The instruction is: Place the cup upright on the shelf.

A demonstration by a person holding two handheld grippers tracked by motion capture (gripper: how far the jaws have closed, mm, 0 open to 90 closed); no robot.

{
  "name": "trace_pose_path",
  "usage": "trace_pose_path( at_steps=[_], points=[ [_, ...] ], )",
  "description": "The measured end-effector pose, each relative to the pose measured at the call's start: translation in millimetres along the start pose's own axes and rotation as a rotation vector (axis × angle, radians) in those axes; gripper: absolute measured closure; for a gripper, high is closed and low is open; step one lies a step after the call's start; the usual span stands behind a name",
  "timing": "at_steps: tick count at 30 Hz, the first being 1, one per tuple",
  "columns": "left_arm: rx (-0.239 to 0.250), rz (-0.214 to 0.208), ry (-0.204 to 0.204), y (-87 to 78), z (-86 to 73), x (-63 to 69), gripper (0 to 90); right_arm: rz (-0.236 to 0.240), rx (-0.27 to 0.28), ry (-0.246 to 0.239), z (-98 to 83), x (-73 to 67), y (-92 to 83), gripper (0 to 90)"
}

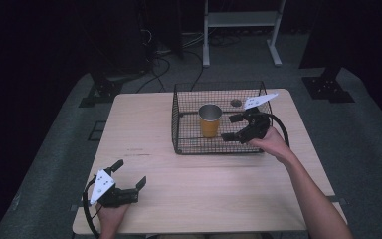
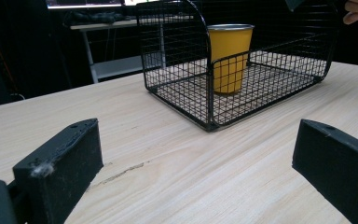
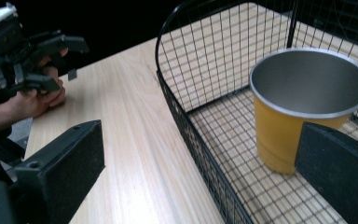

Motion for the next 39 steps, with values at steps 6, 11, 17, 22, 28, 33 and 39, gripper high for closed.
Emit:
trace_pose_path(
  at_steps=[6,11,17,22,28,33,39],
  points=[
    [-0.003,-0.001,0.001,0.4,-0.3,0.1,0.8,-0.008,0.008,-0.002,-8.9,-2.8,-7.4,1.0],
    [-0.001,-0.002,0.001,0.3,-0.1,0.4,0.8,-0.012,0.012,-0.005,-17.0,-6.9,-12.5,1.0],
    [0.000,-0.001,0.002,0.3,0.0,0.3,0.8,-0.015,0.008,0.000,-30.1,-9.4,-15.1,1.0],
    [0.000,0.000,0.002,0.5,-0.1,0.2,0.8,-0.019,0.007,0.001,-40.0,-11.4,-15.9,1.0],
    [0.000,0.000,0.000,0.2,-0.1,0.1,0.8,-0.021,0.013,0.005,-48.7,-15.1,-18.8,1.0],
    [-0.001,0.000,0.002,0.0,-0.2,0.0,0.8,-0.021,0.018,0.013,-58.6,-17.8,-21.4,1.0],
    [0.001,0.003,-0.001,-0.4,-0.1,-0.6,0.8,-0.023,0.021,0.025,-69.4,-20.8,-22.3,1.0]
  ],
)
Point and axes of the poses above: each handheld gripper's, and its own axes: y roughly forward along the jaws, z roughly out of its top, x roughly to its right, the point moved 9 cm from there along y, roughly forward along the jaws, and after that the axes turned 4 degrees about -x, right-handed, at the moved point
